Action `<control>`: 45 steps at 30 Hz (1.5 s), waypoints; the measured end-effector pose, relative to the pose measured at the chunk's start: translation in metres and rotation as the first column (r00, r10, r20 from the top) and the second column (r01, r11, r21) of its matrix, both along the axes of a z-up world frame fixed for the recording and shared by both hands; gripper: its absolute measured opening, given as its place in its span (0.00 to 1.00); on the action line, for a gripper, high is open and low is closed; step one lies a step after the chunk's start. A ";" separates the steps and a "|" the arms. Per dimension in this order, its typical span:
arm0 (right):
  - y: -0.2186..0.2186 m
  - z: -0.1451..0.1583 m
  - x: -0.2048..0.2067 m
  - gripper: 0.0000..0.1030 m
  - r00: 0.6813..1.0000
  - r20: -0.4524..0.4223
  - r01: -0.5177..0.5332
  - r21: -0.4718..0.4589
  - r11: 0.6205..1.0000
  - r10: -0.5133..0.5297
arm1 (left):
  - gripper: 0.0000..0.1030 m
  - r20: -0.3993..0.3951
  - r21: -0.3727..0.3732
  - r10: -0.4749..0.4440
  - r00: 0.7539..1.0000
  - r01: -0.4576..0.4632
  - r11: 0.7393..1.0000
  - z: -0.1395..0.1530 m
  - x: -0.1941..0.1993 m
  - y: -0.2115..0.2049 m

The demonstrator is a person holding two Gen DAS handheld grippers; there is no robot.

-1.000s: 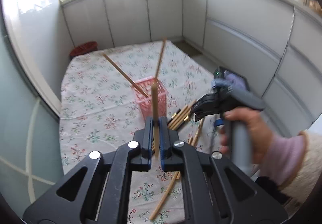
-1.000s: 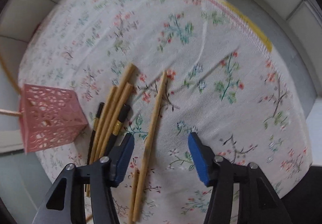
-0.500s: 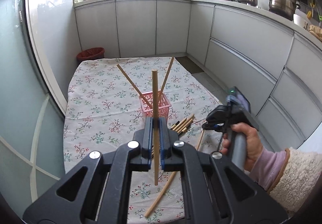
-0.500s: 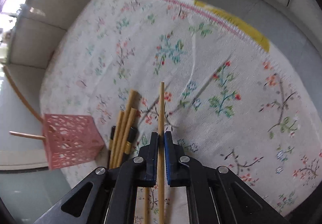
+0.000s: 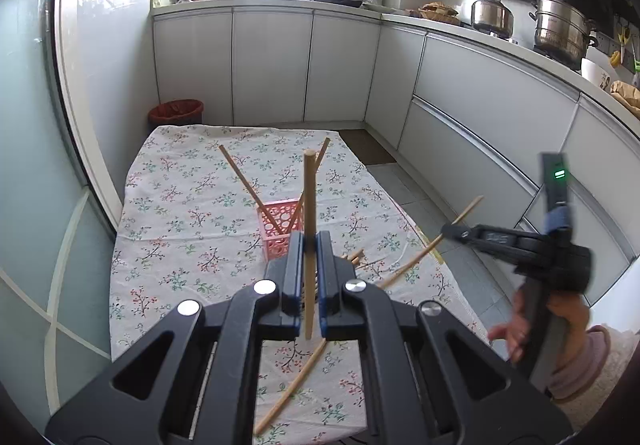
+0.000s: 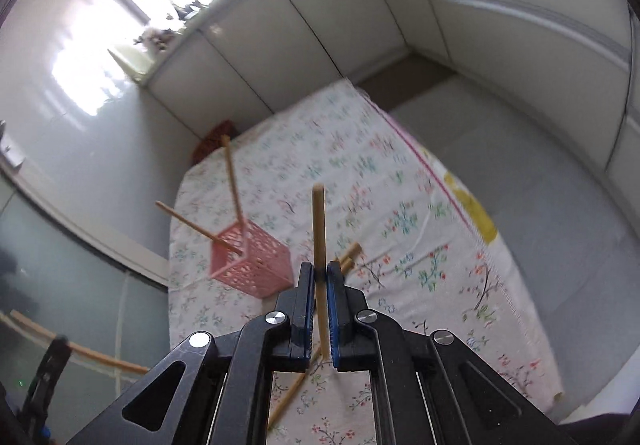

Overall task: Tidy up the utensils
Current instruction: 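Carry the chopstick upright over the pink cup and release it with the left tool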

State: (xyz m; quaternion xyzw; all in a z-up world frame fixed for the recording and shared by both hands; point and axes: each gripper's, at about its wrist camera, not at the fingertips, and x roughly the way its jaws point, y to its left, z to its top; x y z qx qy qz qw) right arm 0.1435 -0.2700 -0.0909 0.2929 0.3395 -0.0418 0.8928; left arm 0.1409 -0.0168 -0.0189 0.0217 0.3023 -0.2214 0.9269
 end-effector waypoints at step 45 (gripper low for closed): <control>0.093 0.053 0.161 0.07 0.971 0.105 -0.187 -0.233 0.954 0.216 | 0.25 0.027 -0.105 0.220 0.975 -0.216 0.971 0.006 0.125 -0.001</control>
